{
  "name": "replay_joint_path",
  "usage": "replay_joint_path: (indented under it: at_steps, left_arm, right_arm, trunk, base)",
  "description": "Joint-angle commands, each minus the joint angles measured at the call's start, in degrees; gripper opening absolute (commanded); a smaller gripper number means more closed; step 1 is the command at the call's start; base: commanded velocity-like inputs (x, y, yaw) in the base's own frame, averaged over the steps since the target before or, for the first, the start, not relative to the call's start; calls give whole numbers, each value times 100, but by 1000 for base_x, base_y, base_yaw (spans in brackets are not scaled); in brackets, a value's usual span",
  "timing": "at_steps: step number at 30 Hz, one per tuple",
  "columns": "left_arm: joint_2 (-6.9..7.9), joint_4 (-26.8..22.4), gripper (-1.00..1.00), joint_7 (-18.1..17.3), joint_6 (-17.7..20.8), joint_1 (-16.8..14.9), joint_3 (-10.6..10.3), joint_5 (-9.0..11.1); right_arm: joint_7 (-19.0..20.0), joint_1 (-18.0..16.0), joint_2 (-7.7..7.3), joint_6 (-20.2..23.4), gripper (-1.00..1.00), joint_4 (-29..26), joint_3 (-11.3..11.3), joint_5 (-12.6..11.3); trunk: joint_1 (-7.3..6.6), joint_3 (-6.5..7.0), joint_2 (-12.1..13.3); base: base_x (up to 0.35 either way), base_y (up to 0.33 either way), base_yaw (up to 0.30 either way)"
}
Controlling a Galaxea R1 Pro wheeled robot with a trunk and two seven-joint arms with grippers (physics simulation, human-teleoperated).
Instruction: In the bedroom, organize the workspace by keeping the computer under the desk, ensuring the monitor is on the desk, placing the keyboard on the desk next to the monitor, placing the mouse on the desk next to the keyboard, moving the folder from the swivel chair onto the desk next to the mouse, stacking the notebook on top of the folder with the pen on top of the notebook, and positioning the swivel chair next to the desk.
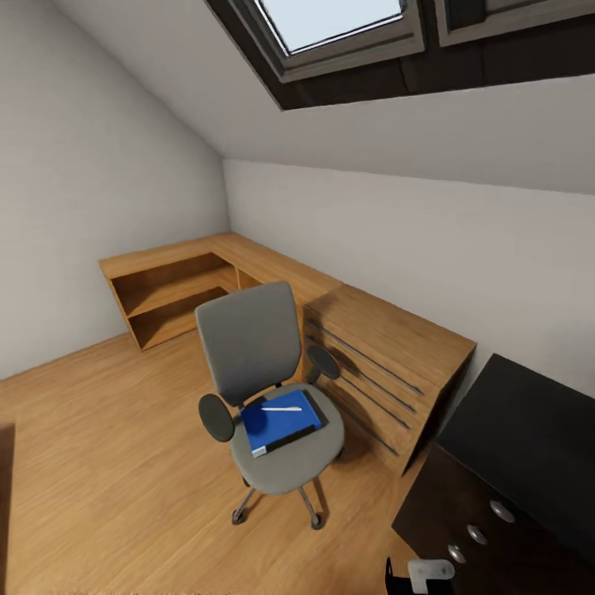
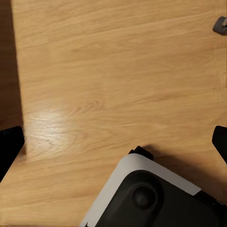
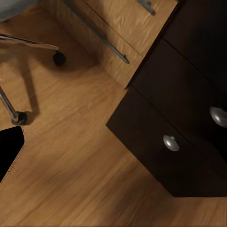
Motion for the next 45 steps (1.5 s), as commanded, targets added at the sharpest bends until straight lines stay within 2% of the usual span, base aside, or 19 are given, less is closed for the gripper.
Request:
replay_joint_path:
  at_steps: [1, 33, 45]
  left_arm:
    - [3, -10, 100, 28, -16, -2, -49, 33]
    - [2, -10, 100, 3, -1, -2, -94, 15]
    - [6, -10, 100, -7, -9, -2, -96, -2]
  right_arm:
    - [-21, -4, 0, -18, 100, 2, 53, -47]
    - [-21, -4, -1, -42, 100, 2, 75, -4]
    - [-16, -4, -7, -182, 100, 22, 90, 29]
  trunk:
    - [1, -8, -6]
    - [1, -8, -6]
    - [1, -8, -6]
  base:
    - [0, 0, 277]
    - [0, 0, 277]
    - [0, 0, 58]
